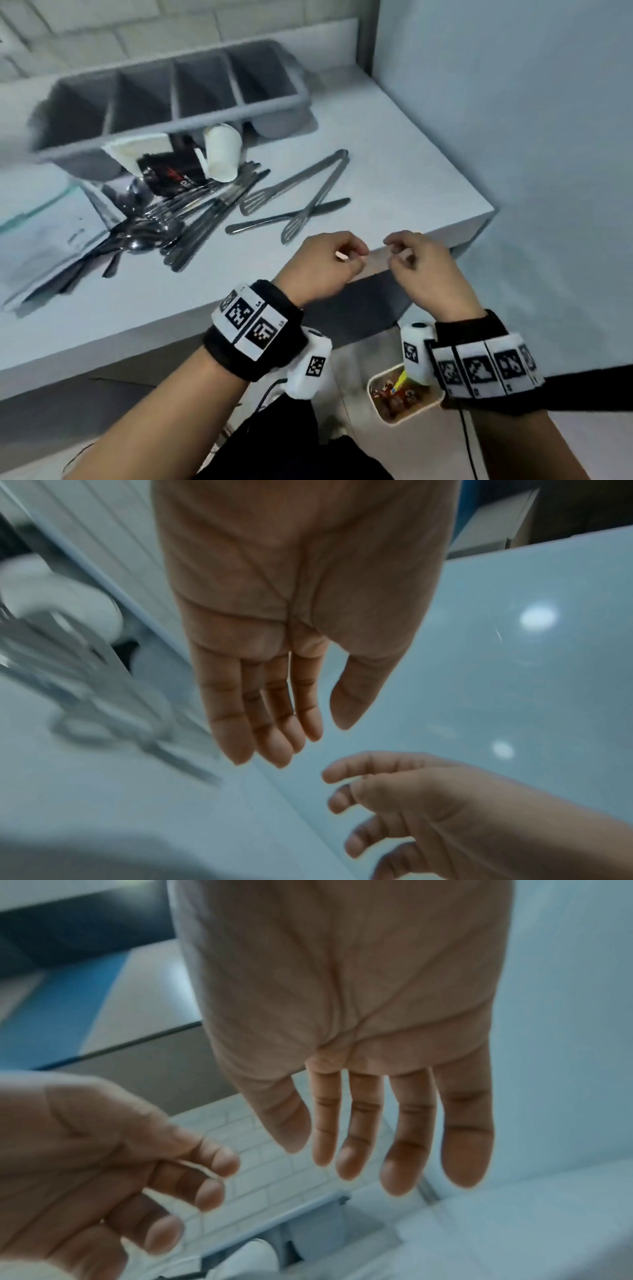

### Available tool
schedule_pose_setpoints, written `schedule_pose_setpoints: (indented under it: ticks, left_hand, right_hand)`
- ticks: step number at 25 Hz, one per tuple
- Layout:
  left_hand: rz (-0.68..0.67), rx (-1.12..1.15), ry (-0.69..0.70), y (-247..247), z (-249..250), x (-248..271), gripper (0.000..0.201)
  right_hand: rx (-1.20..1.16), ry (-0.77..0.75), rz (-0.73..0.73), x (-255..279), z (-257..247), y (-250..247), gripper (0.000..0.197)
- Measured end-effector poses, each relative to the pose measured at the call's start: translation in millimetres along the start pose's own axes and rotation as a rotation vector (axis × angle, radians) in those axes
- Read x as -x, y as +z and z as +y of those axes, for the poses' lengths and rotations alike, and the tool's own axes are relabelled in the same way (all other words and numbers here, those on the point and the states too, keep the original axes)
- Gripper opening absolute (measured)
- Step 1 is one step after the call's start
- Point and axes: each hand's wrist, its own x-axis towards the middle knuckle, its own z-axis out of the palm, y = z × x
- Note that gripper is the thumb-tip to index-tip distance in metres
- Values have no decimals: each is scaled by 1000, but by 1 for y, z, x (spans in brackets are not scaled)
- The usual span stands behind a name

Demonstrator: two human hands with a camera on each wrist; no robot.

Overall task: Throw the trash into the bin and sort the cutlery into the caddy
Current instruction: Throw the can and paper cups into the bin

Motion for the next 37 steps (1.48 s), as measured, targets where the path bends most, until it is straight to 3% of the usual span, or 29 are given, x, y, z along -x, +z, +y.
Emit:
schedule_pose_setpoints:
  ticks: [6, 12, 14, 17, 21, 24, 27, 30, 35, 37]
  left_hand:
    - [388, 19, -181, -110, -43, 32, 15]
    - [646, -174, -323, -216, -92, 13, 36]
    - [635, -234, -349, -237, -107, -3, 45]
    - [507, -342, -331, -254, -129, -29, 56]
    - [347, -452, -333, -257, -149, -57, 65]
    - [270, -561, -371, -253, -159, -66, 75]
    - [283, -570, -383, -249, -166, -70, 77]
    - [340, -445, -362, -251, -165, -63, 76]
    - [451, -220, -270, -245, -135, -35, 73]
    - [507, -163, -222, -234, -114, -26, 70]
  right_hand:
    - [24, -230, -148, -48, -80, 25, 29]
    - [198, -259, -284, -121, -159, 71, 37]
    - [226, -239, -294, -145, -182, 85, 42]
    - [257, -140, -299, -184, -210, 110, 52]
    - [287, -7, -303, -216, -231, 139, 58]
    - [177, 111, -269, -224, -235, 161, 67]
    - [149, 193, -210, -228, -237, 176, 85]
    - [202, 241, -240, -230, -240, 175, 85]
    - [266, 153, -321, -200, -250, 130, 46]
    - [179, 136, -293, -180, -239, 103, 47]
